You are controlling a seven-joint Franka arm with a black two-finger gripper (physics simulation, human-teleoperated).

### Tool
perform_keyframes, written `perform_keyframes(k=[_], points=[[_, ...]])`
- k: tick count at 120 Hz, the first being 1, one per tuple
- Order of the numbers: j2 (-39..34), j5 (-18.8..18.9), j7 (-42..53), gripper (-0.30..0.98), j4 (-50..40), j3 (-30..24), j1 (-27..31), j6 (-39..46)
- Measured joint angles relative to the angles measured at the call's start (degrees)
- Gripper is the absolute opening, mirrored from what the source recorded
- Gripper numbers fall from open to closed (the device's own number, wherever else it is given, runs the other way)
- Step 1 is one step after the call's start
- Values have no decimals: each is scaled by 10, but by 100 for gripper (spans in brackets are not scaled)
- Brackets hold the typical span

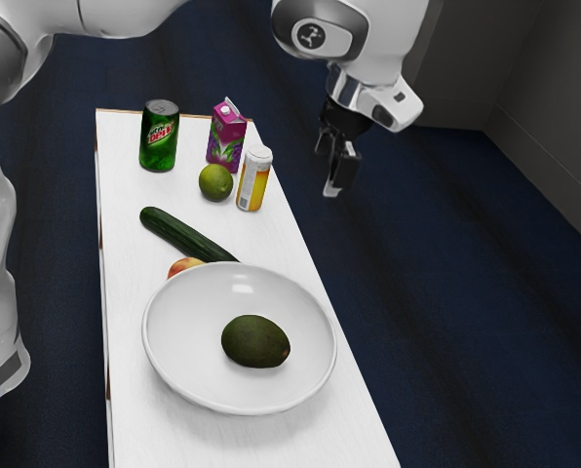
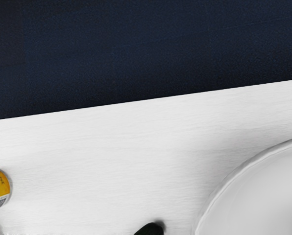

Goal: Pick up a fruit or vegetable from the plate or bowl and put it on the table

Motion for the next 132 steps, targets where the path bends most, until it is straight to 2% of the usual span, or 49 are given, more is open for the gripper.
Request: perform_keyframes(k=[66, 107, 132], points=[[3, -3, -9, 69, -8, -6, -15, -2], [14, -17, -38, 69, -52, -2, -16, 1], [1, -29, -56, 69, -123, 0, -21, 48]])
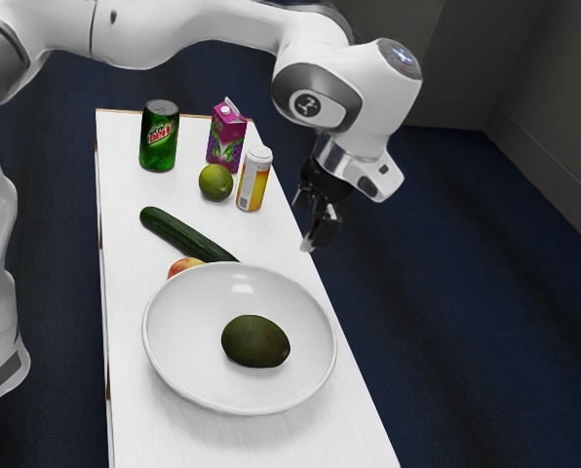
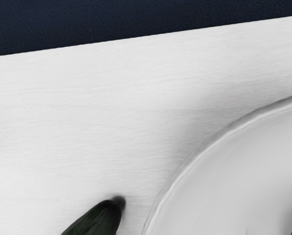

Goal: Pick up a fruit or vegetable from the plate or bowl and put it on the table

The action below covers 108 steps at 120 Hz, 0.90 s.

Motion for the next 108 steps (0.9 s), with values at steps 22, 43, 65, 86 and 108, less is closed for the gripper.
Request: perform_keyframes(k=[22, 43, 65, 86, 108], points=[[-25, -33, -13, 69, -46, -1, -28, 37], [-99, -69, -21, 69, -152, 0, -82, 110], [-156, -100, -29, 69, -232, -3, -94, 178], [-166, -131, -41, 69, -262, -5, -99, 212], [-164, -143, -51, 69, -278, -5, -99, 228]])
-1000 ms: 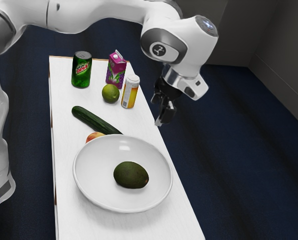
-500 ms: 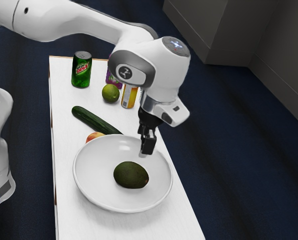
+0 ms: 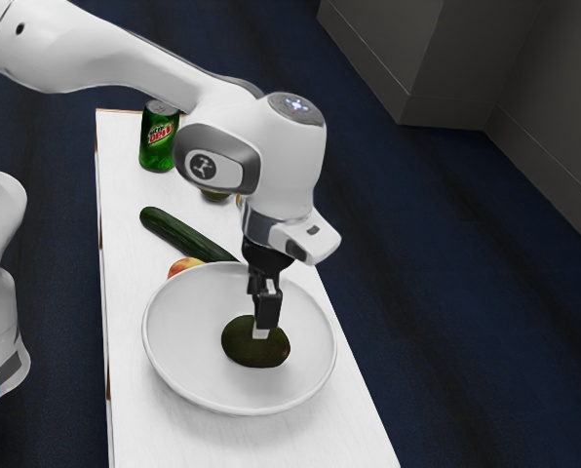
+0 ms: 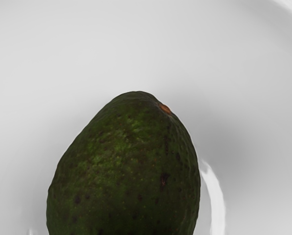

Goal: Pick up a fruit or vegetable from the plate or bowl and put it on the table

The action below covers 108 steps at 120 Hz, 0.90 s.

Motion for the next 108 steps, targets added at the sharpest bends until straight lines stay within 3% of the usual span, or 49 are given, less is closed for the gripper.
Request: perform_keyframes(k=[22, 52, 108], points=[[5, 0, -3, 69, -8, 0, 2, 7], [-5, 40, 59, 69, -8, -7, -7, 16], [-5, 50, 148, 69, -39, -6, -9, 62]])
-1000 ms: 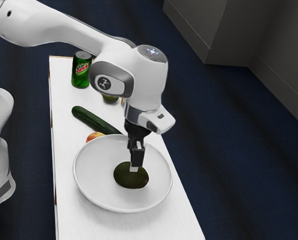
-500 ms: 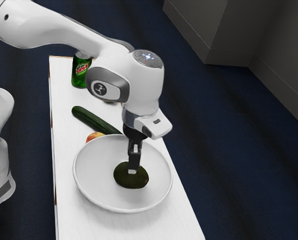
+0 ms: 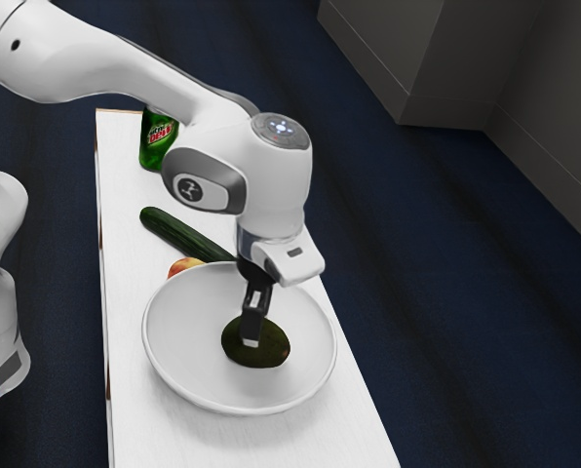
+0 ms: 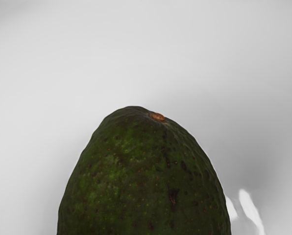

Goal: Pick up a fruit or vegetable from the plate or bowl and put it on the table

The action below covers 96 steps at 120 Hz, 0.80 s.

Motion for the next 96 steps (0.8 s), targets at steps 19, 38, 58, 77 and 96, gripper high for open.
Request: perform_keyframes(k=[19, 38, 58, 77, 96], points=[[5, -6, 19, 69, -12, 0, 1, 18], [15, -22, 33, 69, -15, 1, -1, 32], [23, -33, 44, 69, -16, 2, 1, 40], [23, -36, 53, 69, -18, 3, 2, 42], [17, -33, 64, 69, -18, 4, 14, 43]])
